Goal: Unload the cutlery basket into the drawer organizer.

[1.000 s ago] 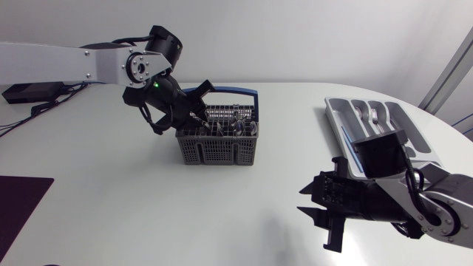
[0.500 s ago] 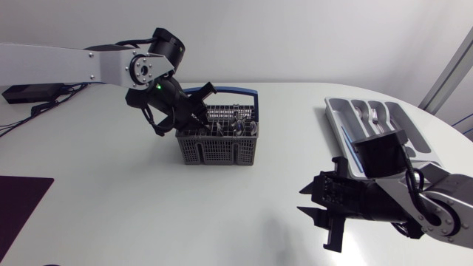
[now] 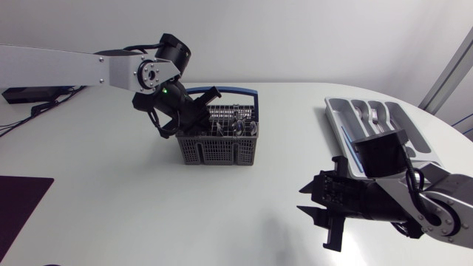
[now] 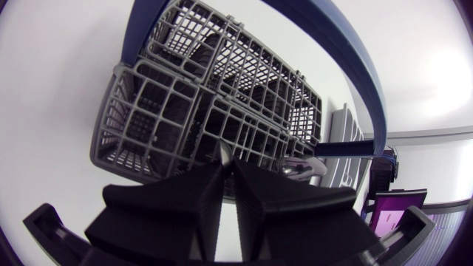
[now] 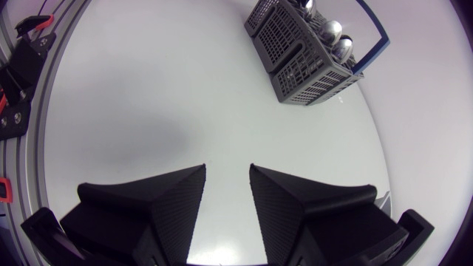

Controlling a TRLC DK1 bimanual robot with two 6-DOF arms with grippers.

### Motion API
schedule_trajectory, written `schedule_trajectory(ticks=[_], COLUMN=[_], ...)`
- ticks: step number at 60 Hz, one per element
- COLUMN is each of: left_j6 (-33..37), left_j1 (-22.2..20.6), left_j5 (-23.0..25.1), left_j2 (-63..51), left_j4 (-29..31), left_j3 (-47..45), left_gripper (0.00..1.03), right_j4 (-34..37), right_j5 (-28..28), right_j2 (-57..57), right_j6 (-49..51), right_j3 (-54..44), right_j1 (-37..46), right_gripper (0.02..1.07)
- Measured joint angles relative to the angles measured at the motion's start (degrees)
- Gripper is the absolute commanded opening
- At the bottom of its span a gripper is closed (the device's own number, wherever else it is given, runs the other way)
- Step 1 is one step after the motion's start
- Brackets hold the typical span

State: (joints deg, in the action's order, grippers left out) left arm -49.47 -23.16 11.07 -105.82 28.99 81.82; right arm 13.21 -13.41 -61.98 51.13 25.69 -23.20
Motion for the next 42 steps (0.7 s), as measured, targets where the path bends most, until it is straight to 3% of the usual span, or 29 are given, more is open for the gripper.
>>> schedule_trajectory(ticks=[28,34,42], left_j6=[1.7,1.9,2.6], left_j1=[0.0,0.0,0.0], left_j5=[-0.2,-0.3,-0.5], left_j2=[0.0,0.0,0.0], left_j4=[-0.4,-0.4,-0.6], left_j3=[0.1,0.1,0.1], left_gripper=[0.1,0.04,0.04], right_j4=[0.0,0.0,0.0], right_j5=[0.0,0.0,0.0], right_j2=[0.0,0.0,0.0], right_j6=[0.0,0.0,0.0], right_j3=[0.0,0.0,0.0], right_j1=[0.0,0.0,0.0], right_gripper=[0.49,0.49,0.49])
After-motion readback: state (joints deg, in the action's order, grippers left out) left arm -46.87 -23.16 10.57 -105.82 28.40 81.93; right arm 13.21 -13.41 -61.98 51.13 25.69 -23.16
